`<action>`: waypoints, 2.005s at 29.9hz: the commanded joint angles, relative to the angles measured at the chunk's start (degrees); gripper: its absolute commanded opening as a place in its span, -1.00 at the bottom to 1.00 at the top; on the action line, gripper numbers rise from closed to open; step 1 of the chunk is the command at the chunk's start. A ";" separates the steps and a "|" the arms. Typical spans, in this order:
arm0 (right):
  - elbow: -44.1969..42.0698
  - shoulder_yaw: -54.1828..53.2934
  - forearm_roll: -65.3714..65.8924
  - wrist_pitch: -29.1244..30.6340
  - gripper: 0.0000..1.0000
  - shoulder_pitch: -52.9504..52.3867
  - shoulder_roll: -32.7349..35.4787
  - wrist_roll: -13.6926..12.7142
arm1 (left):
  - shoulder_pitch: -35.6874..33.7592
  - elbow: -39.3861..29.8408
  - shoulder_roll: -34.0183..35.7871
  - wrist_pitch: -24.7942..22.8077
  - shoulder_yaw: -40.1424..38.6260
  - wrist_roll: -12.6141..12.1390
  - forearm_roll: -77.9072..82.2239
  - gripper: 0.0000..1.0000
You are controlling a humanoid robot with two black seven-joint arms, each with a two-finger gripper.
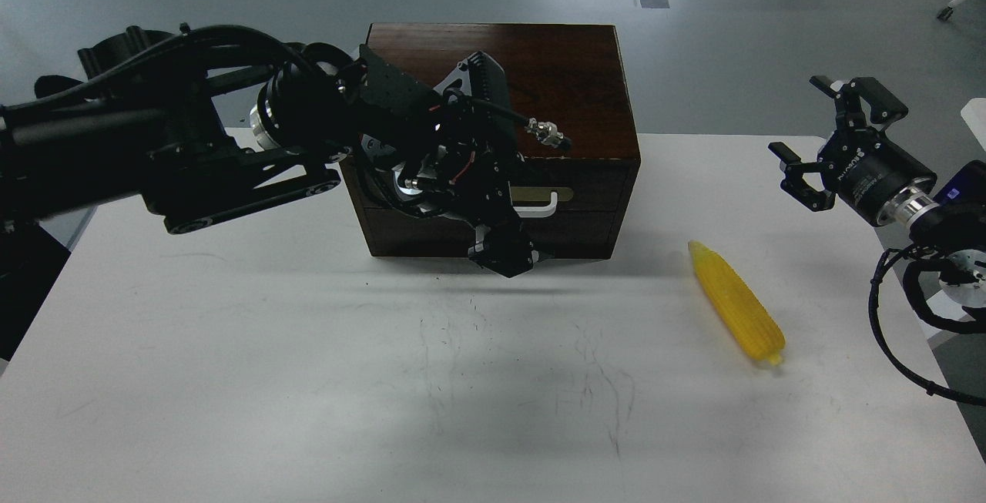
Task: Put corn in drawer with both arms
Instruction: 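Lower the left gripper and hook the white drawer handle, then pull the drawer handle toward the robot with the left gripper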
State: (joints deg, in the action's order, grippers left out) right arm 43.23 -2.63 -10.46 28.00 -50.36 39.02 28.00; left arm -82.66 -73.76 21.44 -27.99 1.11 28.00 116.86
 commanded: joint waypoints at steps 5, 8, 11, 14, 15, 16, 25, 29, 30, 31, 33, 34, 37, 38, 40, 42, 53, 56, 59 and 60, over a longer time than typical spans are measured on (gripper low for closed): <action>0.10 -0.01 0.00 0.00 1.00 0.09 0.00 0.00 | -0.04 2.39 -0.60 -0.01 3.63 0.00 0.56 0.96; 0.01 -0.01 0.08 0.00 1.00 0.09 0.09 0.00 | 0.05 3.54 -1.31 -0.01 4.43 0.00 0.91 0.96; 0.01 -0.01 0.00 0.00 1.00 0.18 0.09 0.00 | 0.40 4.06 -1.57 -0.01 4.61 0.00 1.00 0.96; 0.01 -0.01 0.00 0.00 1.00 0.35 0.18 0.00 | 0.75 4.59 -1.57 -0.01 4.61 0.00 1.00 0.96; 0.01 -0.01 0.00 0.00 1.00 0.35 0.18 0.00 | 0.84 4.59 -1.57 -0.01 4.61 0.00 1.00 0.96; 0.01 -0.01 0.08 0.00 1.00 0.35 0.09 0.00 | 0.93 4.59 -1.57 -0.01 4.69 0.00 1.00 0.96; -0.08 -0.01 0.08 0.00 1.00 0.44 0.00 0.00 | 1.72 5.29 -1.48 -0.01 4.69 0.00 1.09 0.96; -0.08 -0.01 0.08 0.00 1.00 0.44 0.00 0.00 | 1.89 5.74 -1.57 -0.01 4.69 0.00 1.09 0.96; -0.08 -0.01 0.08 0.00 1.00 0.44 0.00 0.00 | 2.07 5.82 -1.57 -0.01 4.69 0.00 1.09 0.96; -0.08 -0.01 0.00 0.00 1.00 0.44 0.09 0.00 | 2.07 5.91 -1.57 -0.01 4.69 0.00 1.09 0.96; -0.08 -0.01 0.00 0.00 1.00 0.44 0.09 0.00 | 2.16 6.18 -1.57 -0.01 4.69 0.00 1.09 0.96; -0.08 -0.01 0.00 0.00 1.00 0.44 0.09 0.00 | 2.16 6.18 -1.57 -0.01 4.69 0.00 1.09 0.96; -0.08 -0.01 0.08 0.00 1.00 0.44 0.09 0.00 | 2.68 6.88 -1.66 -0.01 4.69 0.00 1.17 0.96; -0.08 -0.01 0.00 0.00 1.00 0.44 0.09 0.00 | 2.95 7.14 -1.66 -0.01 4.69 0.00 1.09 0.96; -0.08 -0.01 0.08 0.00 1.00 0.44 0.09 0.00 | 3.04 7.49 -1.66 -0.01 4.69 0.00 1.09 0.96; -0.08 -0.01 0.08 0.00 1.00 0.53 0.09 0.00 | 3.39 7.58 -1.66 -0.01 5.04 0.00 1.09 0.96; -0.08 -0.01 0.08 0.00 1.00 0.53 0.09 0.00 | 3.30 4.51 -1.57 -0.01 7.33 0.00 0.65 0.96; -0.08 -0.01 0.08 0.00 1.00 0.62 0.09 0.00 | 3.21 1.79 -1.31 -0.01 7.42 0.00 0.30 0.96; -0.08 -0.01 0.08 0.00 1.00 0.62 0.09 0.00 | 3.12 -0.24 -0.78 -0.01 7.51 0.00 0.29 0.96; -0.08 -0.01 0.08 0.00 1.00 0.62 0.09 0.00 | 3.12 -0.76 -0.69 -0.01 7.51 0.00 0.38 0.96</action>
State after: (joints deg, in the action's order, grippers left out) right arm 43.15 -2.64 -10.41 28.00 -49.74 39.11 28.00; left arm -79.46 -72.72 20.39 -28.02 8.58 27.96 117.33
